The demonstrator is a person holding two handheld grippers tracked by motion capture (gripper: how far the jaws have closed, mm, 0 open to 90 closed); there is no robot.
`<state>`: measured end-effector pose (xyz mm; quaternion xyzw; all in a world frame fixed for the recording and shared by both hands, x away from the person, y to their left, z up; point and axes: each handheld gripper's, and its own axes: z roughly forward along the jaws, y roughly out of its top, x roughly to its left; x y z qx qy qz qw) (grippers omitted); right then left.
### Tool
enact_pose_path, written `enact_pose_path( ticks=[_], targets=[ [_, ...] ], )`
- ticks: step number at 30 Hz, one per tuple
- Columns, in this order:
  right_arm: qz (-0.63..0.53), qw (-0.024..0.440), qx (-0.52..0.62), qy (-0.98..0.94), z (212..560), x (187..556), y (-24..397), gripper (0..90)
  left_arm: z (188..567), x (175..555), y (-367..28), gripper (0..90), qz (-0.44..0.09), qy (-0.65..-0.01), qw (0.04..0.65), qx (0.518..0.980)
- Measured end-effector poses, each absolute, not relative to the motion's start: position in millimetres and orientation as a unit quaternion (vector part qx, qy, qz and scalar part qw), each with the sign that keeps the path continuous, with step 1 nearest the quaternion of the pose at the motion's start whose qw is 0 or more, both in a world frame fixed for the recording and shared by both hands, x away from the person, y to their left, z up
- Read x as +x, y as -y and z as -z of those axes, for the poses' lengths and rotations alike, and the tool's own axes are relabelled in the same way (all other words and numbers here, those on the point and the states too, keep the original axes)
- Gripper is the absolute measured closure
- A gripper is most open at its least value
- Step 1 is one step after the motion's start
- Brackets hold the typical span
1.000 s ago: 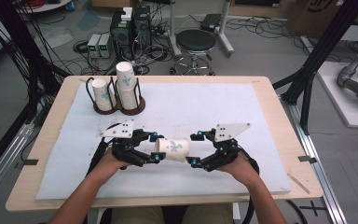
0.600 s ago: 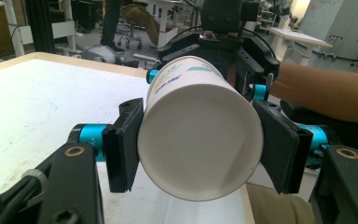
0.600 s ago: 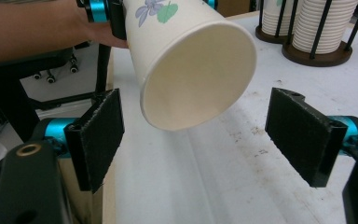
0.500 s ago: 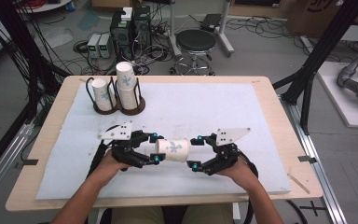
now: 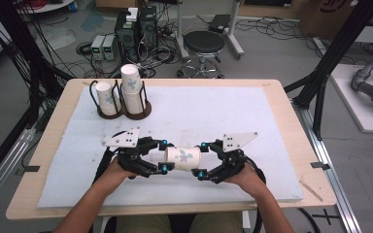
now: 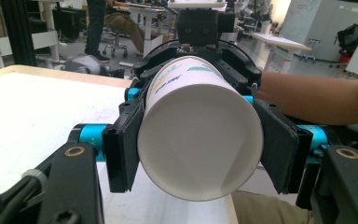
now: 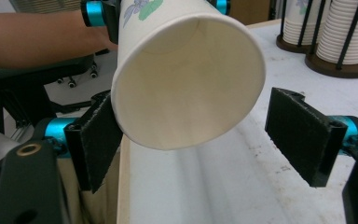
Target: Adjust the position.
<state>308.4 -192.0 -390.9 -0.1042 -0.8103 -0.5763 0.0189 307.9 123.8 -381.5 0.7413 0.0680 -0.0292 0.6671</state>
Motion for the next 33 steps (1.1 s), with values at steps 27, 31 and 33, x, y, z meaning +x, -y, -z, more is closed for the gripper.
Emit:
enact_pose_path(
  ticks=[27,31,33],
  targets=[
    [0.584,0.041,-0.078,0.807,391,311,195,34.3,385,300,-117,23.3,-0.003,-0.093,0.622,0.778],
    [0.577,0.043,-0.082,0.811,390,311,197,34.2,383,295,-116,13.3,-0.018,-0.100,0.601,0.793],
    [0.573,0.040,-0.083,0.814,389,311,199,34.2,382,295,-117,13.3,-0.018,-0.099,0.598,0.795]
  ],
)
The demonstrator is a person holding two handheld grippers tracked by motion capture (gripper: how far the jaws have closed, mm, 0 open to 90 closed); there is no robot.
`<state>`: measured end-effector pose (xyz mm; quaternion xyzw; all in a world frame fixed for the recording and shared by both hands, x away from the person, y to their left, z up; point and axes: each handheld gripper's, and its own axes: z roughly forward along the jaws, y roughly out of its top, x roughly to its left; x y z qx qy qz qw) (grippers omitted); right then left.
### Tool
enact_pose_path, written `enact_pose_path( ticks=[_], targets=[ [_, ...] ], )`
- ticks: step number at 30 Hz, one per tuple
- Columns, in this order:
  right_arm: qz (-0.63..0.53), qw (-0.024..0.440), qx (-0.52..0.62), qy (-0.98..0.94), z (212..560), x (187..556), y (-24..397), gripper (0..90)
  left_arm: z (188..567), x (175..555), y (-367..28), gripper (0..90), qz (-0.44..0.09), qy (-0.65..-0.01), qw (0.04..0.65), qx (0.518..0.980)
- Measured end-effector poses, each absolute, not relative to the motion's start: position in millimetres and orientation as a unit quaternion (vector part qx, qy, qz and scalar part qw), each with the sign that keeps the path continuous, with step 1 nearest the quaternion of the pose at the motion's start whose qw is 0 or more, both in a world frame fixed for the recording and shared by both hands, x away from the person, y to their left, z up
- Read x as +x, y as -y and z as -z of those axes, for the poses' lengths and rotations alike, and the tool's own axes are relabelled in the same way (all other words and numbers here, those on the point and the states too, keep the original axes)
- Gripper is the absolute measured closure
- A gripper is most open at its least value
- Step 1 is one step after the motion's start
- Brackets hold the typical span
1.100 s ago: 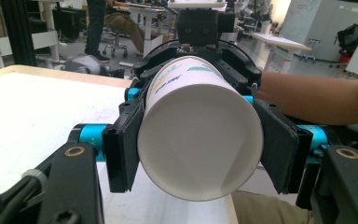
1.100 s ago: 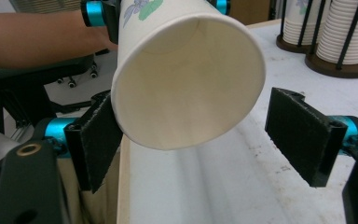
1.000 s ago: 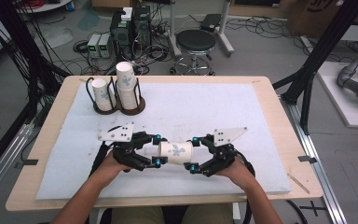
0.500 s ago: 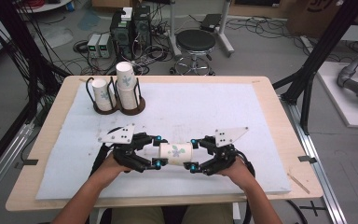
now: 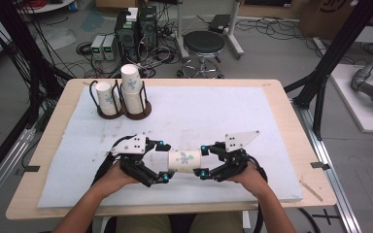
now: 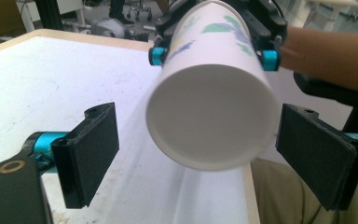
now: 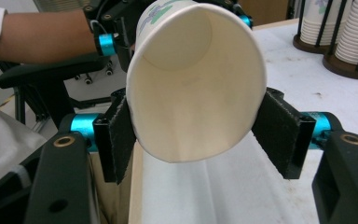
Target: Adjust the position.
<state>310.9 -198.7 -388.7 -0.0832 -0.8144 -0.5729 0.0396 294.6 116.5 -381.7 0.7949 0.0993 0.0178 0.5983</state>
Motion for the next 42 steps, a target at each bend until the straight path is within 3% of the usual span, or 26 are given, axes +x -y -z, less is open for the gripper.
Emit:
enact_pose_path(
  ticks=[13,42],
  targets=[
    [0.515,0.010,-0.090,0.852,371,315,198,34.0,362,299,-123,13.5,-0.052,-0.115,0.565,0.816],
    [0.342,-0.036,-0.034,0.938,328,322,156,34.0,359,300,-107,14.3,-0.049,-0.082,0.491,0.866]
  ],
)
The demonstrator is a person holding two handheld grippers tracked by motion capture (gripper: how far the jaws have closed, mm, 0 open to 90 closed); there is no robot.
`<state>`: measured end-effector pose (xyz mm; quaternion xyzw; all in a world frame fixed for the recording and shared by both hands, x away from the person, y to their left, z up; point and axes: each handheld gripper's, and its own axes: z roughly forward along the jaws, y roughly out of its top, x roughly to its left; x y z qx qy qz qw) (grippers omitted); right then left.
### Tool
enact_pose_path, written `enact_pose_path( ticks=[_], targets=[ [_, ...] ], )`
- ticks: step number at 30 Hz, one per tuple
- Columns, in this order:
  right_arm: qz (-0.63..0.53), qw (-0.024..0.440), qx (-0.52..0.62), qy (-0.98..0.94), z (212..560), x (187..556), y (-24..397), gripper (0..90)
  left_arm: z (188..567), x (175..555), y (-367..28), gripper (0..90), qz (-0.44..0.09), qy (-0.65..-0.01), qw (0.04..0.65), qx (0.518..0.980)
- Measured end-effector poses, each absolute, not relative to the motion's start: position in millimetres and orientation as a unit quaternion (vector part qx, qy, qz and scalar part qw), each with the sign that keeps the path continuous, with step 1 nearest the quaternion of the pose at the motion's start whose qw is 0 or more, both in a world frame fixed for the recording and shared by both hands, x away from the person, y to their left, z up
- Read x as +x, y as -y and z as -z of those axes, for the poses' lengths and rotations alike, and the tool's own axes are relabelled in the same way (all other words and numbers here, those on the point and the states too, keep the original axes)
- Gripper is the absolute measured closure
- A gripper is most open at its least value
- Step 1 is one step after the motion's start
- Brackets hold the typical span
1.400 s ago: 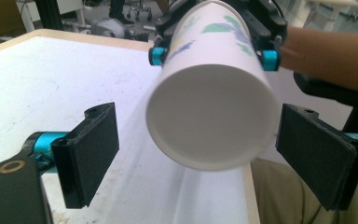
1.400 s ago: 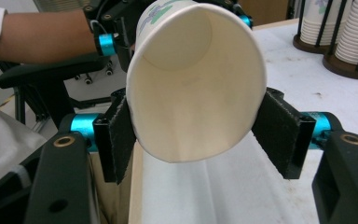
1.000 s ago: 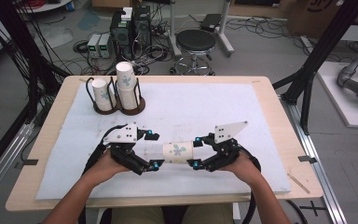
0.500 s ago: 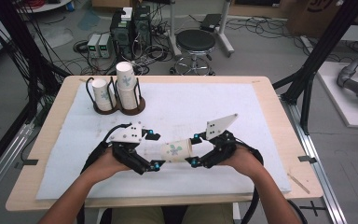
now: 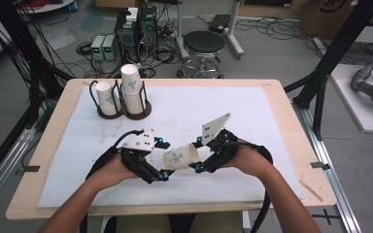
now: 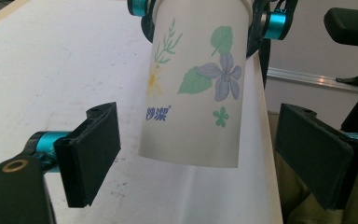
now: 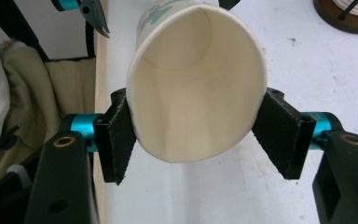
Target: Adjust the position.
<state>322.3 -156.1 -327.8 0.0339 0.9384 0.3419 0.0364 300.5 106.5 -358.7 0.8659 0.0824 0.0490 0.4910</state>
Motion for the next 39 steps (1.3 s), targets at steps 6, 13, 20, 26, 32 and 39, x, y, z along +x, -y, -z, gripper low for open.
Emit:
enact_pose_path(
  ticks=[6,13,20,26,32,39],
  targets=[
    [-0.322,0.036,0.022,-0.946,325,322,149,34.1,359,301,-104,14.3,-0.047,-0.083,0.485,0.869],
    [-0.294,0.037,0.012,-0.955,325,321,140,34.0,357,301,-94,17.0,-0.042,-0.068,0.469,0.880],
    [-0.277,0.036,0.004,-0.960,324,318,135,34.0,359,302,-87,19.1,-0.036,-0.065,0.451,0.890],
    [-0.268,0.037,-0.005,-0.963,325,317,132,34.0,361,303,-83,22.9,-0.029,-0.064,0.440,0.895],
    [-0.255,0.029,-0.006,-0.966,326,314,127,33.9,365,304,-80,31.2,-0.018,-0.059,0.425,0.903],
    [-0.249,0.029,-0.007,-0.968,328,313,123,33.9,367,305,-78,36.2,-0.009,-0.056,0.418,0.907]
  ],
)
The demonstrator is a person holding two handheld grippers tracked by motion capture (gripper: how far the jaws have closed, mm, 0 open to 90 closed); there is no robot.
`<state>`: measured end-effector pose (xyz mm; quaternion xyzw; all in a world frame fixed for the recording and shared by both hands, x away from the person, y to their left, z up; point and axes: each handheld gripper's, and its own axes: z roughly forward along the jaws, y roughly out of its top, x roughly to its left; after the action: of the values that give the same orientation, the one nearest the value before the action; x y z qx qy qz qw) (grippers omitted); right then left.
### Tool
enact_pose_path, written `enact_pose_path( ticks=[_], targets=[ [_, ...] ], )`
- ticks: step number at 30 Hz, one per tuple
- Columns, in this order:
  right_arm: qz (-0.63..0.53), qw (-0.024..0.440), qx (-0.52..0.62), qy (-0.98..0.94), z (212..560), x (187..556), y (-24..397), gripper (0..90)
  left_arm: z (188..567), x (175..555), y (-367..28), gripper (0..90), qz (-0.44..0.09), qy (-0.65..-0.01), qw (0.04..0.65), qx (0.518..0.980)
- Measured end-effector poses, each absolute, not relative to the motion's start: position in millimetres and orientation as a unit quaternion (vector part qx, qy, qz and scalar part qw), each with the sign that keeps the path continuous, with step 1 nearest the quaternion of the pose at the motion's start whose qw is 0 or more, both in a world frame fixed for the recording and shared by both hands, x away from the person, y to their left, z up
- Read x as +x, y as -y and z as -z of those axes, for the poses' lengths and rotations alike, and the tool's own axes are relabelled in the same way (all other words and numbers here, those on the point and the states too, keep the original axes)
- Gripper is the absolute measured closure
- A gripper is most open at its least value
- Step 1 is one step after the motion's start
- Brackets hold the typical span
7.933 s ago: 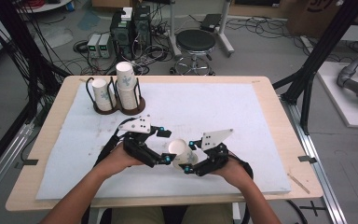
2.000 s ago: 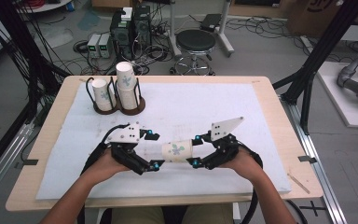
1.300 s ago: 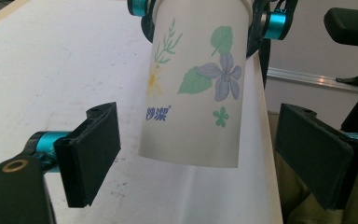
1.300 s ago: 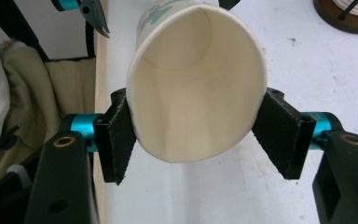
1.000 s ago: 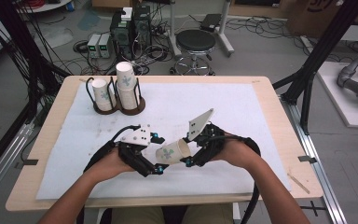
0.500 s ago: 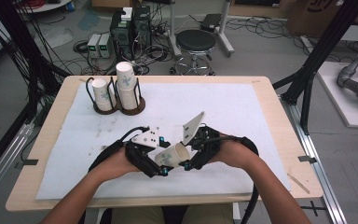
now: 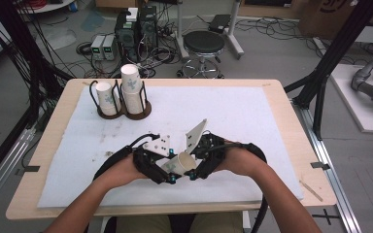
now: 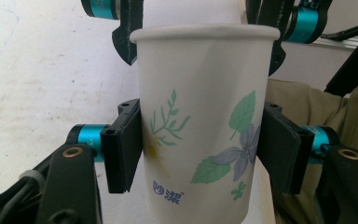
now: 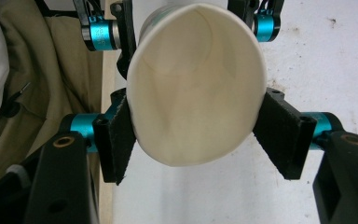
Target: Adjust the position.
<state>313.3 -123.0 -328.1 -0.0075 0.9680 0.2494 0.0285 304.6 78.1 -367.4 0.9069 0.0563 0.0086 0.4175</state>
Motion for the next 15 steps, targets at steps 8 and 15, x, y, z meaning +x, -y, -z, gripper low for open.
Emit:
enact_pose_path(
  ticks=[8,15],
  targets=[
    [-0.281,0.021,0.005,-0.959,332,316,127,31.3,370,306,-80,36.1,-0.003,-0.061,0.429,0.901],
    [-0.379,0.011,0.058,-0.923,331,319,146,22.0,378,309,-95,34.1,-0.004,-0.094,0.468,0.879]
  ],
)
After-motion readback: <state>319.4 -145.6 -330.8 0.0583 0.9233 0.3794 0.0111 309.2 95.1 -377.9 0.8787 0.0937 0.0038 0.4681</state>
